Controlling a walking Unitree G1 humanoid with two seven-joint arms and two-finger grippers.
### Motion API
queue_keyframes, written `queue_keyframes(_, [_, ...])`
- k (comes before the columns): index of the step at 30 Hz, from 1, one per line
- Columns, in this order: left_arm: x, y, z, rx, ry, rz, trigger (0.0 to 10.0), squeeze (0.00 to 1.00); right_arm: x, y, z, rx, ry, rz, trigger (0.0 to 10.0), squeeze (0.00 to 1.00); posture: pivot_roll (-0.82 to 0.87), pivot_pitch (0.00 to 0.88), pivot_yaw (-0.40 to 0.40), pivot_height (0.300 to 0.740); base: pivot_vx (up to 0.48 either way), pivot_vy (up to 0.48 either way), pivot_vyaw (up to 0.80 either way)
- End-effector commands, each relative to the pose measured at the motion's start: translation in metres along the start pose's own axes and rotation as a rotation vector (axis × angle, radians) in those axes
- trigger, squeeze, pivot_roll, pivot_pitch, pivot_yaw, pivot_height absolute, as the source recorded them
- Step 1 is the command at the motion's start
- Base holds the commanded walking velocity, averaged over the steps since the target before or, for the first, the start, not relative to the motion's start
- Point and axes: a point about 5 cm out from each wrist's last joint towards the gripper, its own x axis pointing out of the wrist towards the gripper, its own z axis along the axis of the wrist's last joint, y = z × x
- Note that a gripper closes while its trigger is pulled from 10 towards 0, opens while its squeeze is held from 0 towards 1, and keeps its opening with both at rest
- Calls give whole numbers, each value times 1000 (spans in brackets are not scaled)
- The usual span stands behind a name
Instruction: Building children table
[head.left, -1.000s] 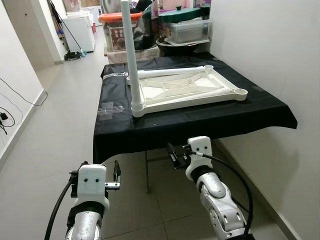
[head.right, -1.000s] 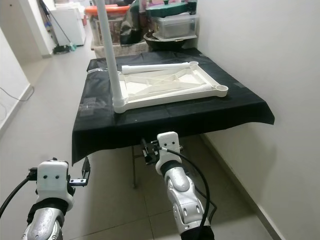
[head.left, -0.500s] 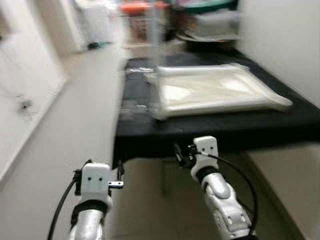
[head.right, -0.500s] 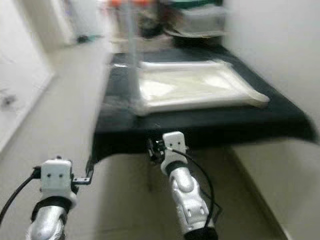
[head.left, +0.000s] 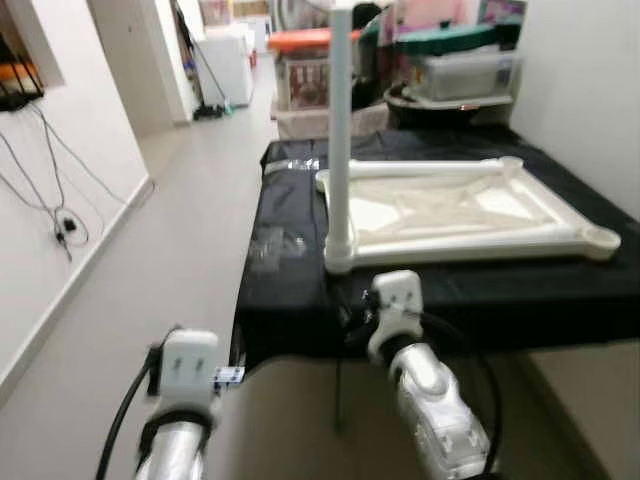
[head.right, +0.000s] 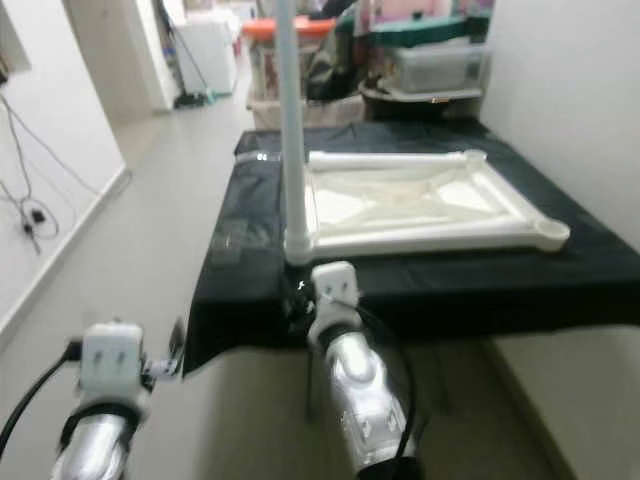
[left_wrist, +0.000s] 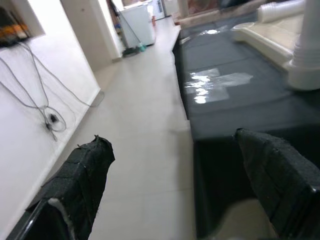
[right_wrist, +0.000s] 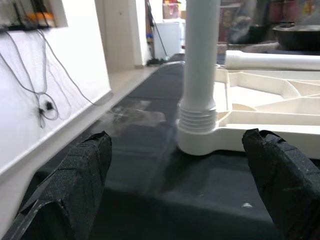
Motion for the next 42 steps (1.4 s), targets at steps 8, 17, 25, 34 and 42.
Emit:
queue_keyframes(8, [-1,-6,3,4,-12,-28,10000,0,-2,-8,-2,-7,8,-29,10000,0,-49,0,43,740,387,0,0])
queue_keyframes(17, [1,-2,4,-46,-13,11,10000,0,-2,-7,-2,-9,8,-24,10000,0,-48,0,39,740,207,0,0])
queue_keyframes(25, [0,-2,2,-35,-3,7,10000,0,-3,-8,-3,-10,9,-27,10000,0,-44,0,36,740,0,0,0])
queue_keyframes(34, [0,1,0,-50,9,27,10000,0,-4,-8,-3,-11,12,-23,10000,0,-45,0,35,740,0,0,0])
queue_keyframes(42, [-1,-2,0,-43,4,4,10000,0,-5,-6,-3,-7,9,-18,10000,0,-47,0,38,740,0,0,0])
